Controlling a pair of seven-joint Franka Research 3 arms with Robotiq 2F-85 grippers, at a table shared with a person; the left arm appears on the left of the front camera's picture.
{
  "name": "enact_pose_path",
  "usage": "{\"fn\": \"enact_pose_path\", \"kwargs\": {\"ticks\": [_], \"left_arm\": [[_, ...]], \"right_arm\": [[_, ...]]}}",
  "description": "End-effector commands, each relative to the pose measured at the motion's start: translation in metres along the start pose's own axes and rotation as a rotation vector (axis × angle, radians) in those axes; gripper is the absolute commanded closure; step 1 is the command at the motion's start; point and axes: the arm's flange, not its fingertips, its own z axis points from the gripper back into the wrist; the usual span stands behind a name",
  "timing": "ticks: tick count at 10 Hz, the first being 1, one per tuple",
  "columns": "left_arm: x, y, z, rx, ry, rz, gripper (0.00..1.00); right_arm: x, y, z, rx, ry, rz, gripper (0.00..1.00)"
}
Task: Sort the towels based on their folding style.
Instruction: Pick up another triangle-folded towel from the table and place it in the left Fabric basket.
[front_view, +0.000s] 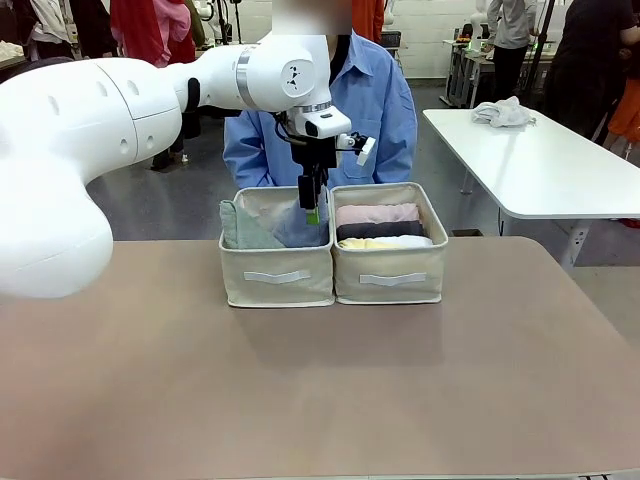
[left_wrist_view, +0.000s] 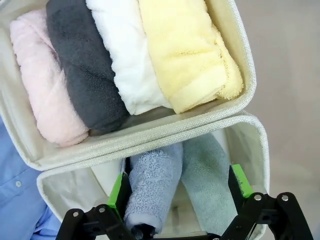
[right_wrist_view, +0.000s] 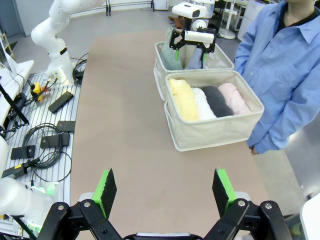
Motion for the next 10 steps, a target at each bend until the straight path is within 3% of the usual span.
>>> {"fn": "enact_pose_path", "kwargs": {"ticks": [1, 4, 7, 9, 10], "left_arm": [[0.006, 0.007, 0.02, 0.025, 0.001, -0.032, 0.0], [-0.016, -0.043, 0.07, 0.164, 0.012, -0.043, 0.0], [-0.038, -0.071, 0.088, 0.201, -0.027, -0.013, 0.0], [-0.032, -0.079, 0.092, 0.168, 0.017, -0.029, 0.0], [-0.019, -0.032, 0.121, 0.194, -0.012, -0.01, 0.0]], "right_arm": [[-0.001, 0.0, 0.002, 0.009, 0.004, 0.013, 0.0], [-0.001, 0.0, 0.002, 0.009, 0.004, 0.013, 0.0], [-0.001, 0.0, 0.002, 0.009, 0.004, 0.013, 0.0], [-0.001, 0.0, 0.002, 0.009, 0.004, 0.013, 0.0], [-0.001, 0.0, 0.002, 0.009, 0.004, 0.013, 0.0]]}}
